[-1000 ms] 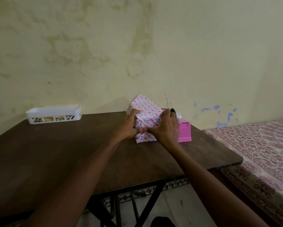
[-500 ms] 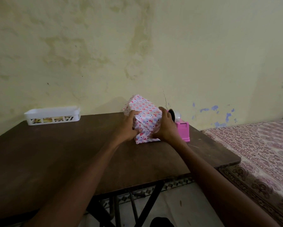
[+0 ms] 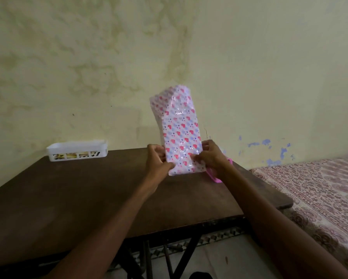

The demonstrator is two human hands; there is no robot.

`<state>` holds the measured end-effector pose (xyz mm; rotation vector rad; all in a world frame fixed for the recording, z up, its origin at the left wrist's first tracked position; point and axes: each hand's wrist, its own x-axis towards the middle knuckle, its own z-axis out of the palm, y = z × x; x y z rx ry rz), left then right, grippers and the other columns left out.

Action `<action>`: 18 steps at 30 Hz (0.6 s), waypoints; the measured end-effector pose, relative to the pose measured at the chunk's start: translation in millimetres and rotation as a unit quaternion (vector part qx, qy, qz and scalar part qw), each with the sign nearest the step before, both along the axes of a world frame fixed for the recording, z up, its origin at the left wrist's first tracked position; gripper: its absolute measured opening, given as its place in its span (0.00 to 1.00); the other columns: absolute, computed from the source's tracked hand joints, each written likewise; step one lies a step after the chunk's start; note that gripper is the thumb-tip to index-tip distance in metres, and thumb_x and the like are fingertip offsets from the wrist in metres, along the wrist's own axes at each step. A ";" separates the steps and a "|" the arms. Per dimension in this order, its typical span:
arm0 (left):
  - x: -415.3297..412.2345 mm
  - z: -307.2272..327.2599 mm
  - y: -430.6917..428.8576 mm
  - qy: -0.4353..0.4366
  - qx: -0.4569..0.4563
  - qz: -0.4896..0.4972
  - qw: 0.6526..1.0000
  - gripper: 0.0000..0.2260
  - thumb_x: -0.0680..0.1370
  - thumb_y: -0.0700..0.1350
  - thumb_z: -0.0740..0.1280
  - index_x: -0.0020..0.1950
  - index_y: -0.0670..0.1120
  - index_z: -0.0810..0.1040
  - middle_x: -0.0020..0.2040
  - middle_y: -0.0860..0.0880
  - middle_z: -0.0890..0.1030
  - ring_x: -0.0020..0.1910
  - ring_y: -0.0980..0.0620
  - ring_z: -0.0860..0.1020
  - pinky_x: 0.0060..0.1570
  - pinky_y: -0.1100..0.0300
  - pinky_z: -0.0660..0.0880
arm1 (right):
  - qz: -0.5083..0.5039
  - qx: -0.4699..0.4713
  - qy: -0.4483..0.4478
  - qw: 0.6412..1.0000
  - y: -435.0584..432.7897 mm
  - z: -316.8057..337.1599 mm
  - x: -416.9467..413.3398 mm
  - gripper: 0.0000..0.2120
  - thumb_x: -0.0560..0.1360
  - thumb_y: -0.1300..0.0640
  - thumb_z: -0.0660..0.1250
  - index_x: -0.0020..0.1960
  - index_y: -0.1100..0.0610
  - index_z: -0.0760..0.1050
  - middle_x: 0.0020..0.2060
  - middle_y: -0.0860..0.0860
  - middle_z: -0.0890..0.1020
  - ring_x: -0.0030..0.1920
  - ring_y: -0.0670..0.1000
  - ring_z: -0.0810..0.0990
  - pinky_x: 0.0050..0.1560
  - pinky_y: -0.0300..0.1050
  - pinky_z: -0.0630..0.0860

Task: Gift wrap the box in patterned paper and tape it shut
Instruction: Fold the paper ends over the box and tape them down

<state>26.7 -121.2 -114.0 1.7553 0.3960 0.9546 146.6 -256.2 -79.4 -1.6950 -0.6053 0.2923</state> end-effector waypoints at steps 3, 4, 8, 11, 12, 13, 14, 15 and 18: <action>-7.0 8.9 7.8 -0.020 -0.091 -0.030 0.995 0.33 0.70 0.34 0.73 0.68 0.52 0.60 0.53 0.48 0.78 0.52 0.52 0.78 0.53 0.52 0.78 | -0.027 0.007 -0.075 0.997 3.5 1.6 -7.3 0.22 0.70 0.68 0.70 0.59 0.54 0.67 0.56 0.52 0.75 0.56 0.55 0.77 0.55 0.58 0.81; -8.4 11.1 11.4 -0.026 -0.130 -0.065 0.989 0.33 0.70 0.36 0.73 0.69 0.53 0.62 0.56 0.48 0.78 0.54 0.50 0.79 0.56 0.48 0.77 | -0.027 0.018 -0.080 0.996 5.4 0.0 -9.0 0.22 0.69 0.68 0.70 0.58 0.53 0.67 0.56 0.52 0.75 0.56 0.55 0.78 0.53 0.59 0.81; -18.3 18.8 13.8 -0.053 -0.216 -0.155 0.963 0.31 0.66 0.41 0.71 0.67 0.52 0.66 0.62 0.46 0.78 0.56 0.46 0.79 0.52 0.44 0.78 | 0.043 0.093 -0.069 0.992 15.0 -1.2 -20.1 0.18 0.70 0.49 0.69 0.58 0.50 0.71 0.48 0.47 0.82 0.48 0.48 0.82 0.44 0.52 0.83; -28.9 19.4 24.4 -0.068 -0.232 -0.169 0.955 0.22 0.76 0.34 0.60 0.67 0.52 0.70 0.65 0.47 0.74 0.51 0.49 0.77 0.36 0.56 0.78 | 0.049 0.179 0.073 0.980 18.4 -5.9 -28.3 0.08 0.77 0.58 0.58 0.49 0.54 0.75 0.36 0.48 0.78 0.44 0.51 0.78 0.48 0.53 0.80; -31.0 18.1 33.0 -0.063 -0.241 -0.178 0.952 0.21 0.78 0.33 0.58 0.65 0.53 0.75 0.66 0.48 0.73 0.55 0.48 0.77 0.40 0.53 0.80 | 0.054 0.205 0.135 0.968 17.7 -8.2 -27.6 0.09 0.75 0.63 0.56 0.48 0.57 0.75 0.37 0.50 0.77 0.44 0.54 0.78 0.53 0.58 0.79; -34.2 16.3 42.1 -0.052 -0.241 -0.179 0.953 0.18 0.80 0.37 0.58 0.62 0.54 0.78 0.68 0.48 0.73 0.61 0.47 0.75 0.48 0.46 0.79 | 0.067 0.223 0.175 0.957 18.6 -12.0 -24.9 0.08 0.75 0.65 0.55 0.46 0.58 0.73 0.37 0.51 0.76 0.43 0.55 0.77 0.56 0.61 0.77; -36.3 15.1 49.4 -0.040 -0.245 -0.172 0.953 0.13 0.80 0.42 0.61 0.59 0.54 0.80 0.68 0.48 0.73 0.64 0.45 0.73 0.54 0.41 0.77 | 0.081 0.234 0.196 0.949 18.8 -15.1 -23.1 0.08 0.76 0.65 0.55 0.46 0.59 0.72 0.37 0.52 0.76 0.41 0.55 0.77 0.59 0.63 0.77; -39.6 15.4 52.7 -0.032 -0.256 -0.171 0.951 0.11 0.79 0.48 0.63 0.58 0.52 0.81 0.67 0.46 0.74 0.64 0.45 0.73 0.56 0.39 0.75 | 0.096 0.242 0.206 0.943 18.7 -18.1 -21.7 0.10 0.77 0.64 0.54 0.45 0.59 0.73 0.37 0.52 0.77 0.41 0.54 0.77 0.58 0.64 0.76; -43.8 16.3 53.3 -0.021 -0.264 -0.174 0.948 0.18 0.78 0.59 0.61 0.61 0.49 0.78 0.62 0.44 0.78 0.60 0.43 0.77 0.52 0.41 0.77 | 0.137 0.259 0.200 0.935 20.0 -22.9 -25.1 0.22 0.82 0.59 0.50 0.42 0.58 0.81 0.43 0.56 0.85 0.45 0.56 0.83 0.48 0.56 0.77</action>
